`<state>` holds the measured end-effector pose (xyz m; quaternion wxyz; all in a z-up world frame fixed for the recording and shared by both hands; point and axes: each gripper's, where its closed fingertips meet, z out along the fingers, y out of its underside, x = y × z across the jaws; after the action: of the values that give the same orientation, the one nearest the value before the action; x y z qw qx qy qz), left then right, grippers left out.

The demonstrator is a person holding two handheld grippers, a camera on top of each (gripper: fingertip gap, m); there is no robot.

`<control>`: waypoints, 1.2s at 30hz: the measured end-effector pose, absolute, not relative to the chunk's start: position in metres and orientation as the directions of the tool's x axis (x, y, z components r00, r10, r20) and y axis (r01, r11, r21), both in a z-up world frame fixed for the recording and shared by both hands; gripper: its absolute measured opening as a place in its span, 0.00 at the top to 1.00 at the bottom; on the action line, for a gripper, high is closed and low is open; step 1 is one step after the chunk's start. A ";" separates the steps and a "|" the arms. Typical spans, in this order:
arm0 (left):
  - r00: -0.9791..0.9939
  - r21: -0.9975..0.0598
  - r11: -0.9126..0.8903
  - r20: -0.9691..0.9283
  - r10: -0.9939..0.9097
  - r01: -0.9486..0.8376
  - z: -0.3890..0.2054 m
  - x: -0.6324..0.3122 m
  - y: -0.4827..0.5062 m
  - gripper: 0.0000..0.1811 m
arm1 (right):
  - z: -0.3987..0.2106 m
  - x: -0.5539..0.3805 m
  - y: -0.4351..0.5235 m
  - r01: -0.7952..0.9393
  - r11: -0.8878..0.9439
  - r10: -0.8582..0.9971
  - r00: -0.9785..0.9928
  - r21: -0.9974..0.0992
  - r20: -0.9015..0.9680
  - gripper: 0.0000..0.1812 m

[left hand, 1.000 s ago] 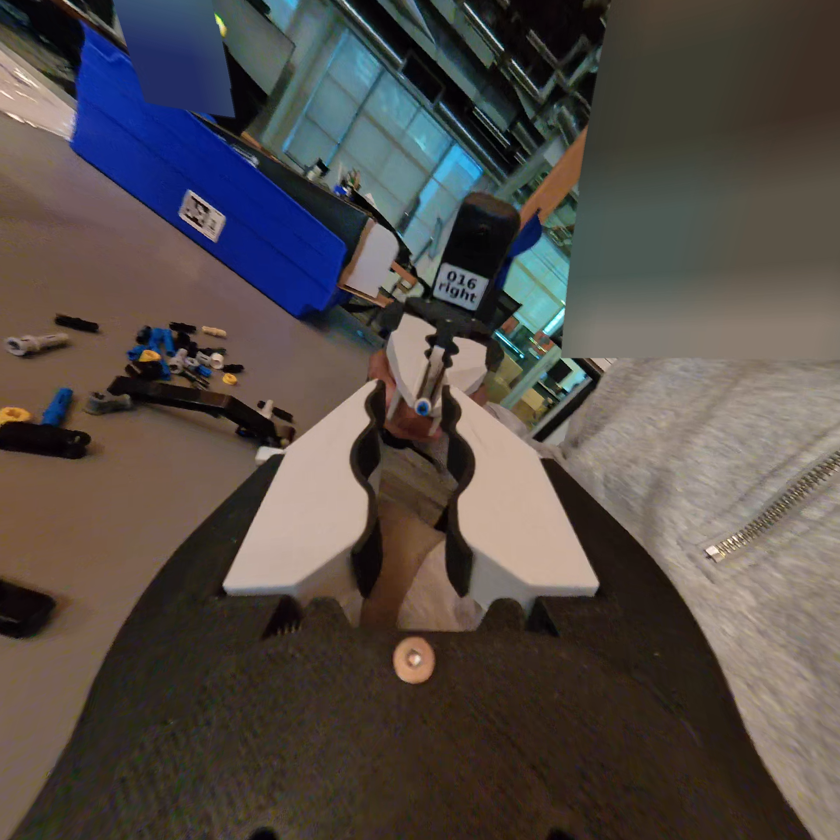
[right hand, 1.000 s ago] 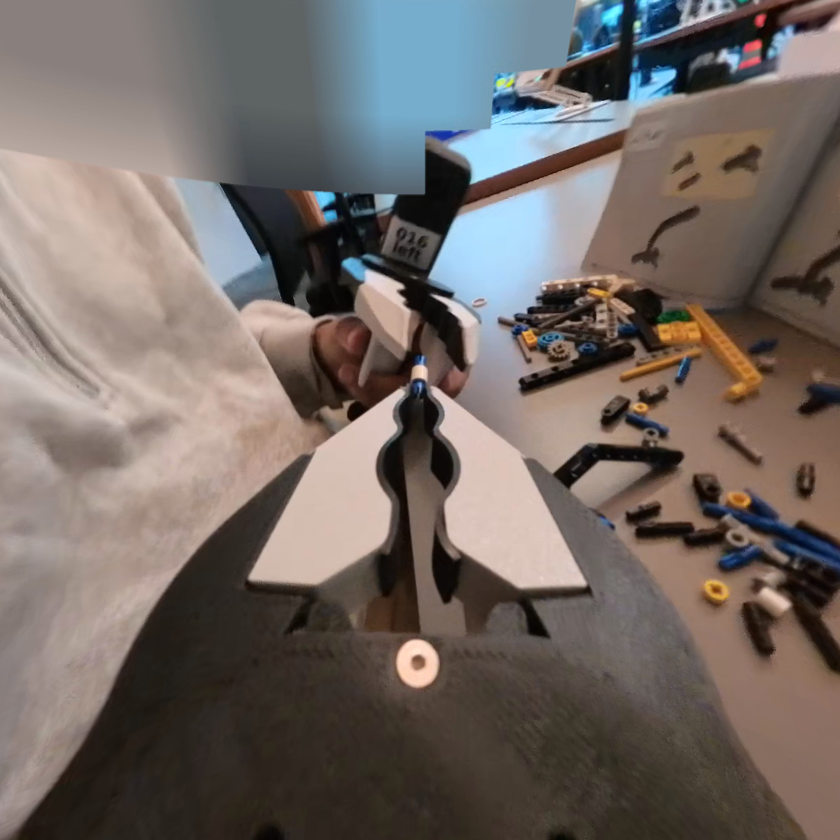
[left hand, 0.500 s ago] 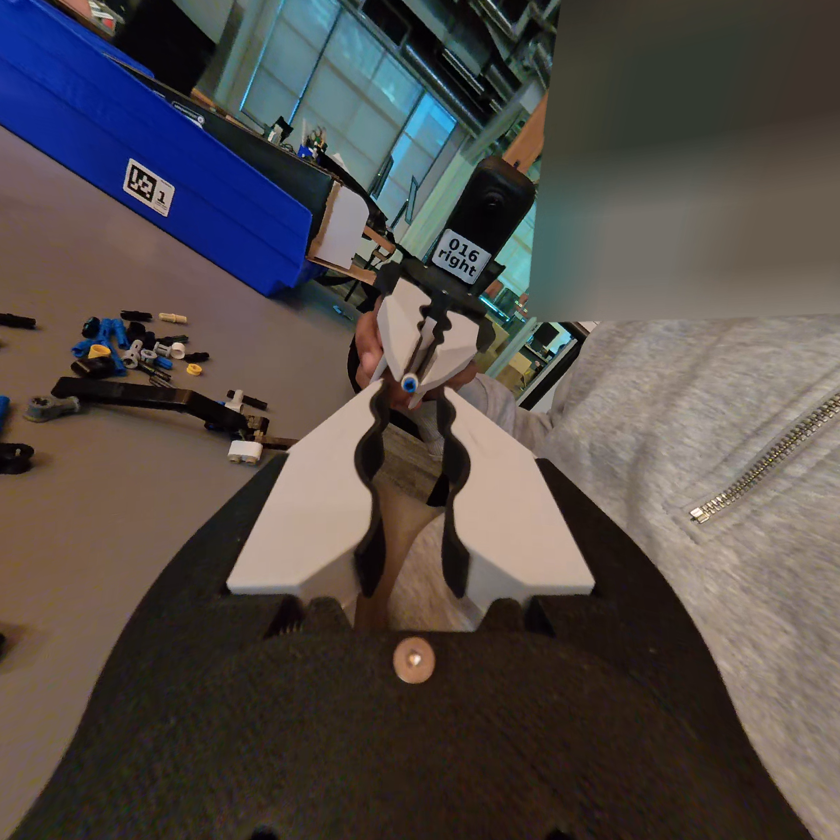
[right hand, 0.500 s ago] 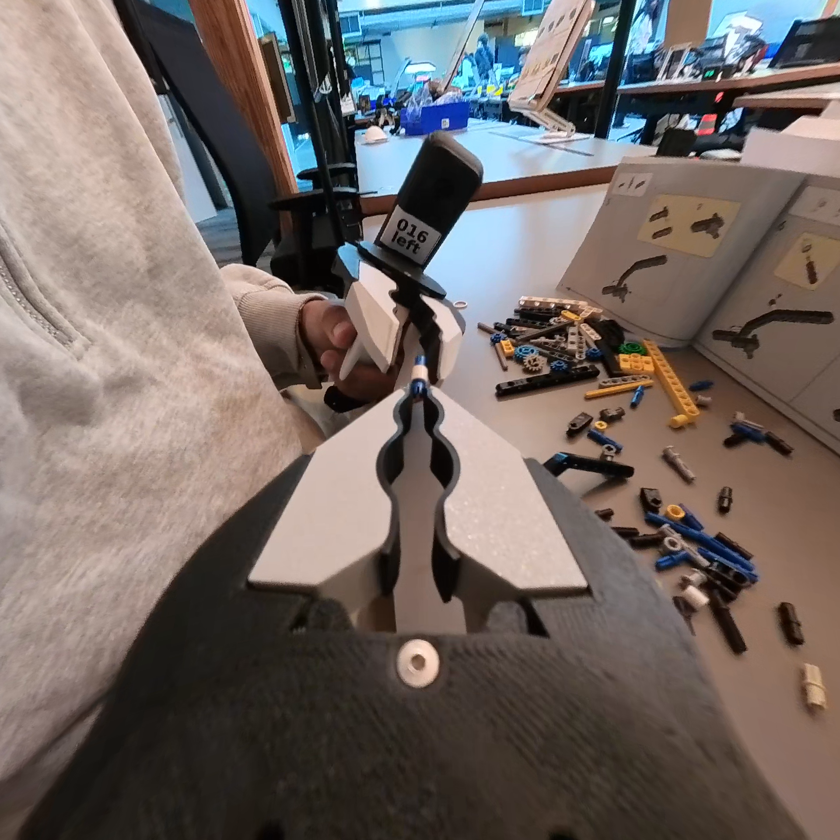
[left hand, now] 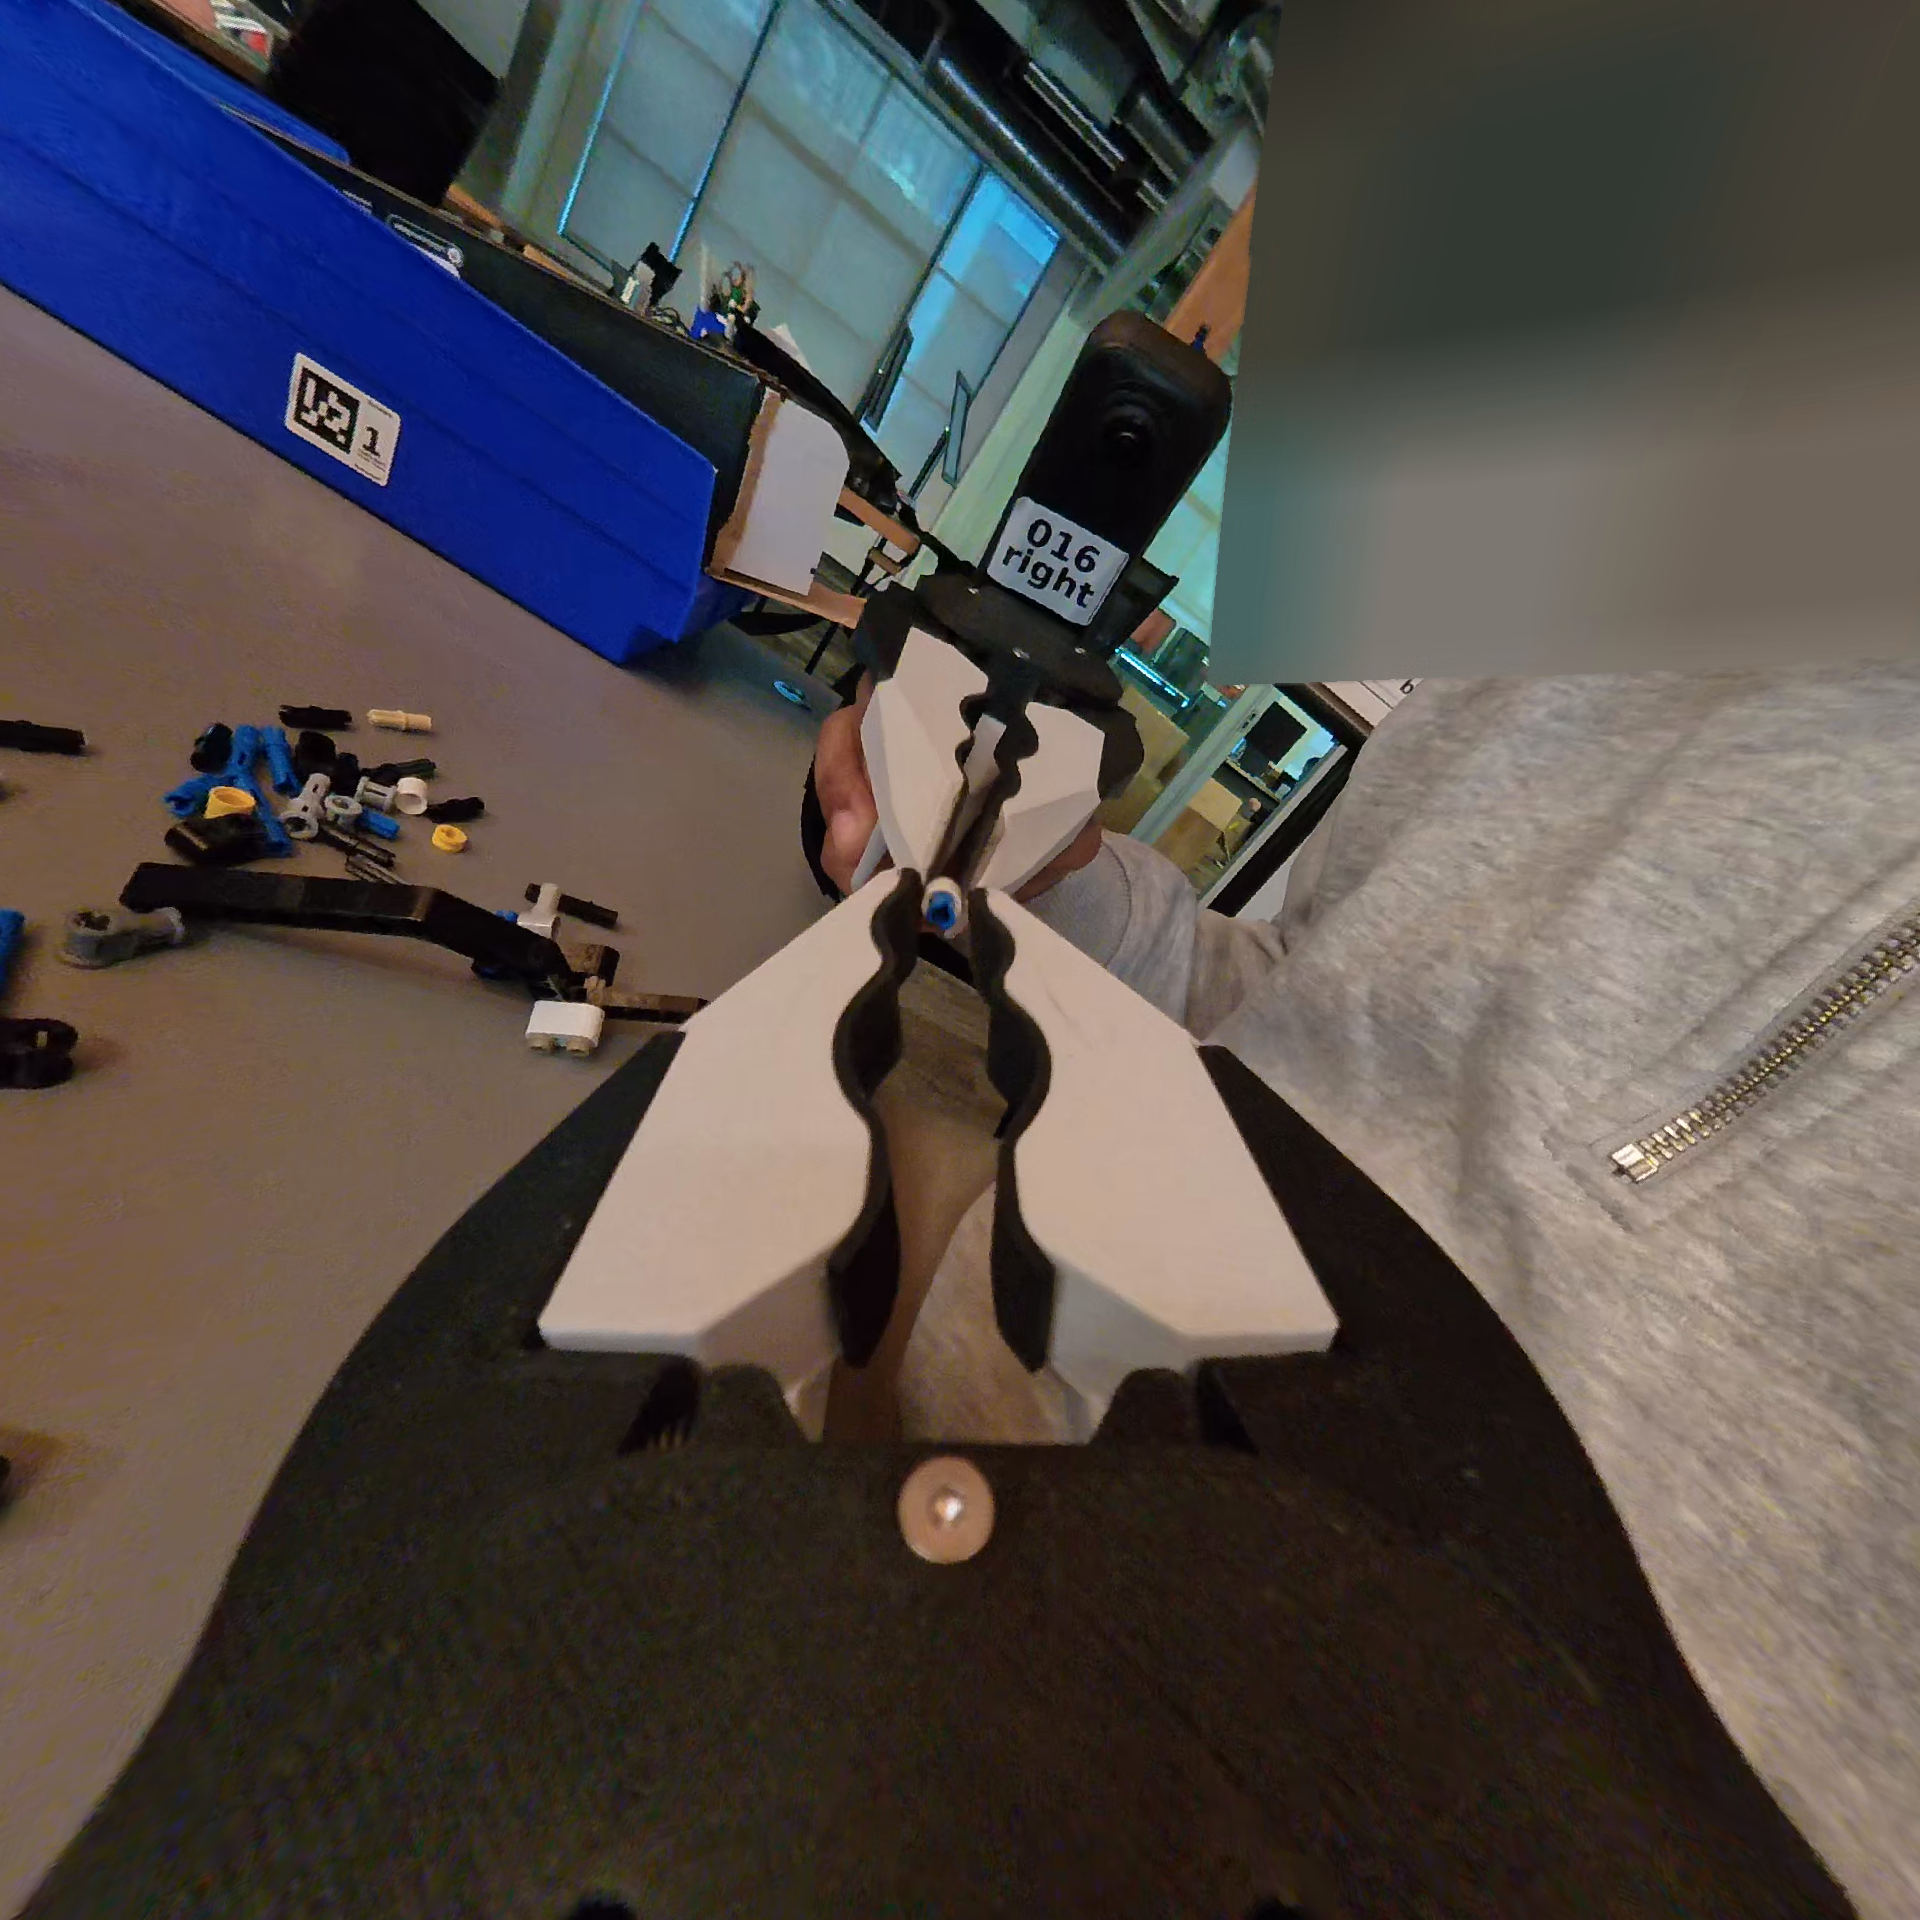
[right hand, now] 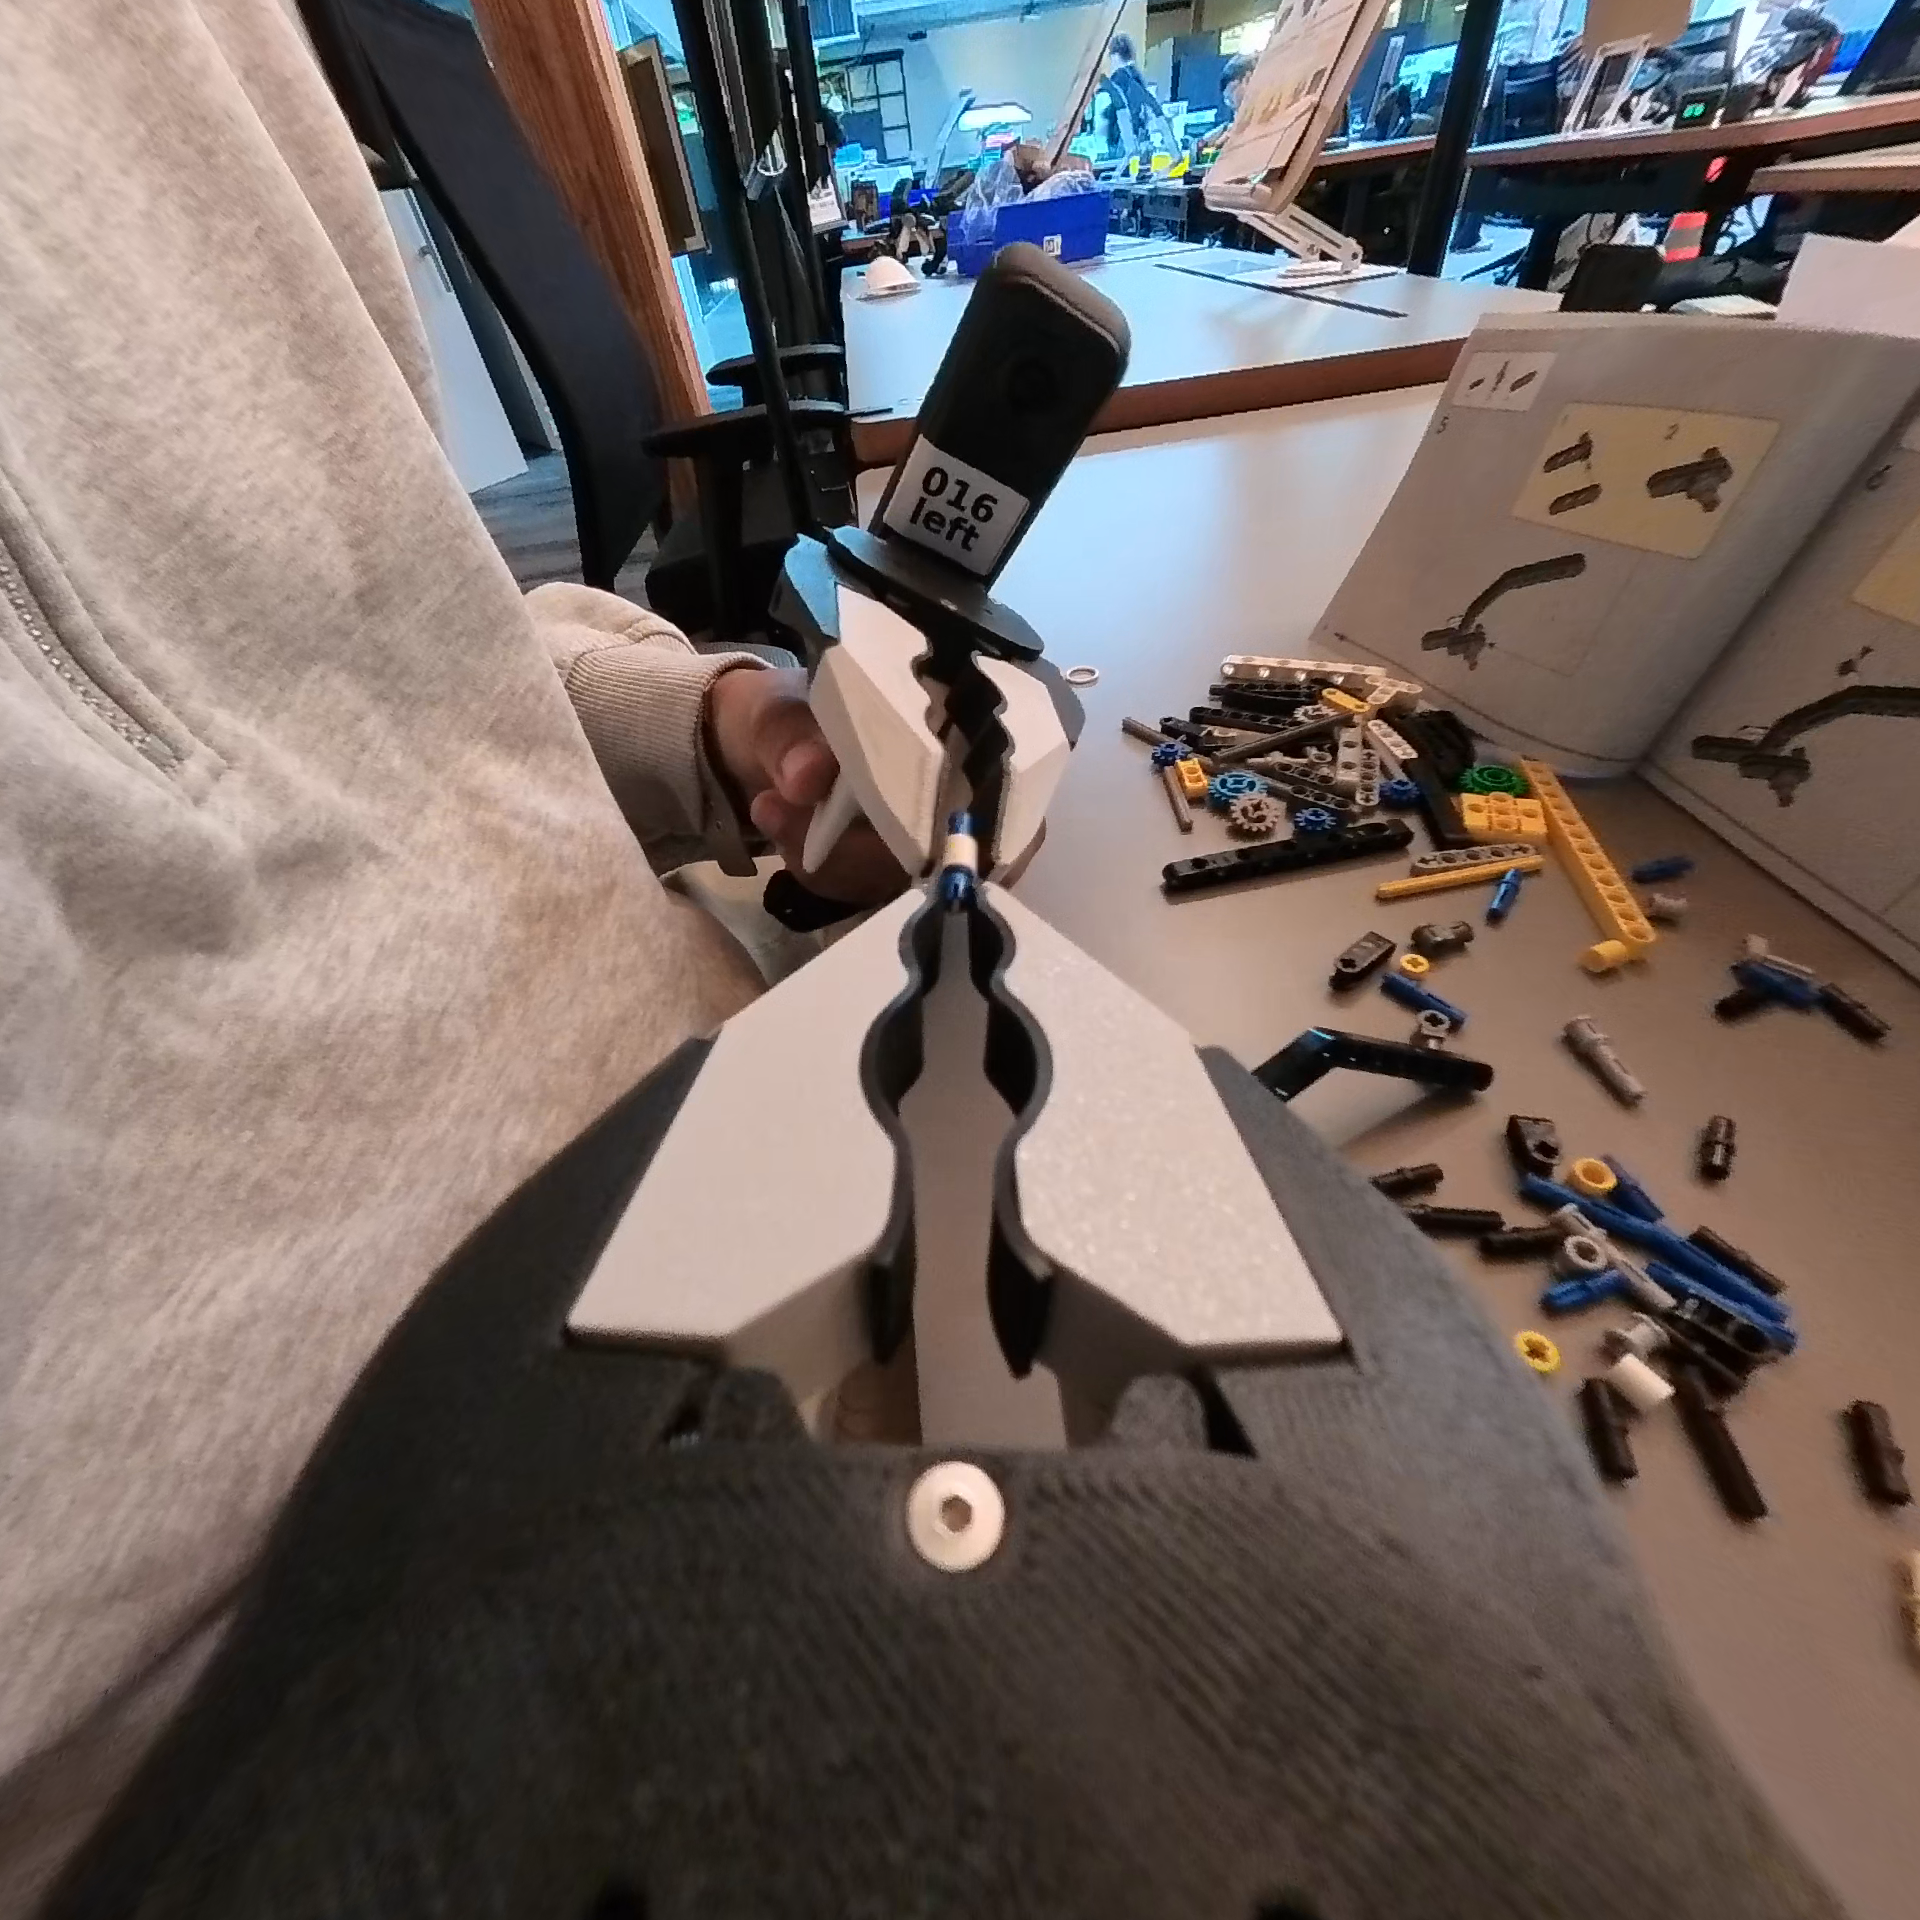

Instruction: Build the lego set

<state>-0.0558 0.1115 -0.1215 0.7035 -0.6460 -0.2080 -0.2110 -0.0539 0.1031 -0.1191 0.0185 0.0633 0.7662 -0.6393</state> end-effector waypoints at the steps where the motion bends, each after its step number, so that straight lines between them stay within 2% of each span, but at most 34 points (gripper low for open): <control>1: 0.824 -0.821 0.075 0.565 -0.026 0.566 -0.122 -0.056 0.112 0.97 | -0.120 -0.054 0.103 0.120 0.175 0.072 -0.991 -0.977 -0.109 0.99; 36: 0.828 -0.824 0.102 0.561 0.006 0.557 -0.121 -0.062 0.112 0.97 | -0.127 -0.069 0.103 0.210 0.113 0.083 -0.976 -0.971 -0.201 0.99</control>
<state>-0.0617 0.1116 -0.1211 0.7092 -0.6411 -0.2196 -0.1944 -0.0688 0.1031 -0.1266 0.0481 0.0982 0.7443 -0.6589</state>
